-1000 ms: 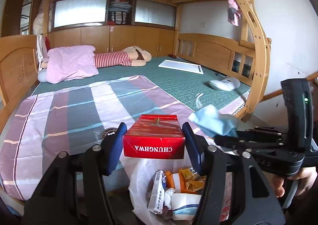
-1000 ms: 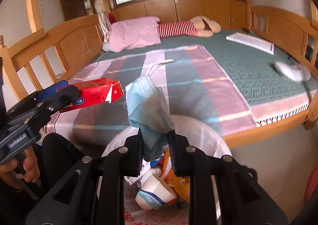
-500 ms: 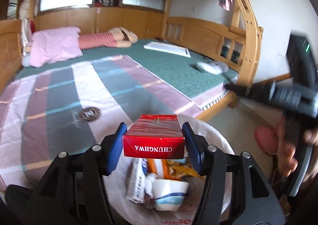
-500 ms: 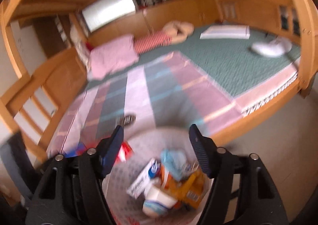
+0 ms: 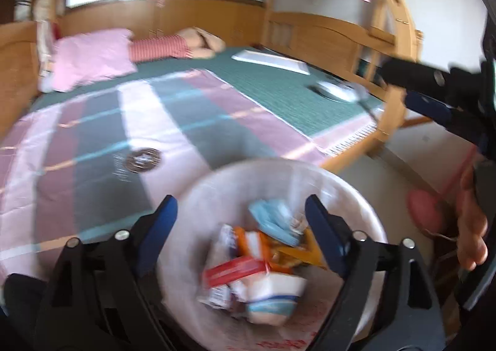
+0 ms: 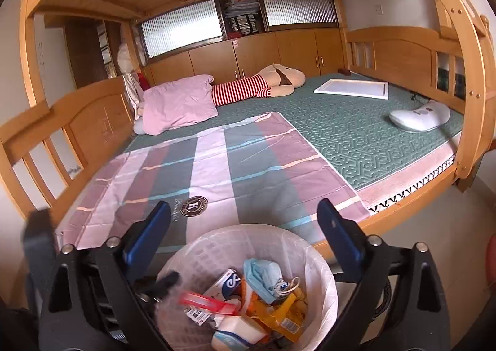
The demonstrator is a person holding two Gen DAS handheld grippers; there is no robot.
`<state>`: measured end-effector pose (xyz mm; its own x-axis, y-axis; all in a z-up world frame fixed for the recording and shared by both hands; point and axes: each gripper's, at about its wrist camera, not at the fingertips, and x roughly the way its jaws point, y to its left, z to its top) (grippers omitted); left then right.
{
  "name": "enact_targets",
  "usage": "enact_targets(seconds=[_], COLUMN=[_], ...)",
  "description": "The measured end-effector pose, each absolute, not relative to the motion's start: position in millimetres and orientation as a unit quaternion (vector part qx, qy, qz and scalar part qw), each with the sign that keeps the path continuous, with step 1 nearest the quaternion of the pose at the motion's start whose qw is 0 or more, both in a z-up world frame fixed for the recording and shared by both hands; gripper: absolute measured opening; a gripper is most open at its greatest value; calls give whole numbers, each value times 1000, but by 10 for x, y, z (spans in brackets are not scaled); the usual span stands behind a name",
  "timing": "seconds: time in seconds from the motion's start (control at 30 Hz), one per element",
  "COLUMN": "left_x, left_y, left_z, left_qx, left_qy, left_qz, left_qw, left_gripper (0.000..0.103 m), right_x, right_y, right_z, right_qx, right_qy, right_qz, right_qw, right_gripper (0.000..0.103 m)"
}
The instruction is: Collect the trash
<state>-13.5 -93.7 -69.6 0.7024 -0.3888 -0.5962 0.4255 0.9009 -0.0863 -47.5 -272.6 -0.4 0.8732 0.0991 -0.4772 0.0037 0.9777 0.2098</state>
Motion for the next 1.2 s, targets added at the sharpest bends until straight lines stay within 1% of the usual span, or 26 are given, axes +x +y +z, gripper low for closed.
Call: enact_targets(seconds=[0.03,0.07,0.2,0.33,0.47,0.67,1.2], left_x=[-143,-147,-210,-289,-327,-334,-411], left_y=[-903,-862,-621,-349,-194,-159,-223], left_z=[-669,-643,-451,-193,-77,-86,-58], left_qx=[34,35,29,-9,-27,-18,-7], left_qy=[309,302,265,237,233,245,236], left_qz=[-193,-169,-68,-35,-14,-1,-8], left_qw=[931,938,961,971,972,969,972], left_gripper=[92,93,99,99,99,99,99], right_x=[-472,-465,-413,-409,-423,-473,-480], right_y=[-2711,-2694,-2632,-2556,-2448,-2281,-2252], right_z=[-15,-23,-90,-127,-96,-61,-68], right_qx=[97,93,70,66,52,14,18], right_qy=[251,251,268,269,260,244,249], right_qz=[22,20,3,16,28,35,40], right_qw=[963,963,961,961,964,969,968], right_gripper=[97,99,99,99,99,99,99])
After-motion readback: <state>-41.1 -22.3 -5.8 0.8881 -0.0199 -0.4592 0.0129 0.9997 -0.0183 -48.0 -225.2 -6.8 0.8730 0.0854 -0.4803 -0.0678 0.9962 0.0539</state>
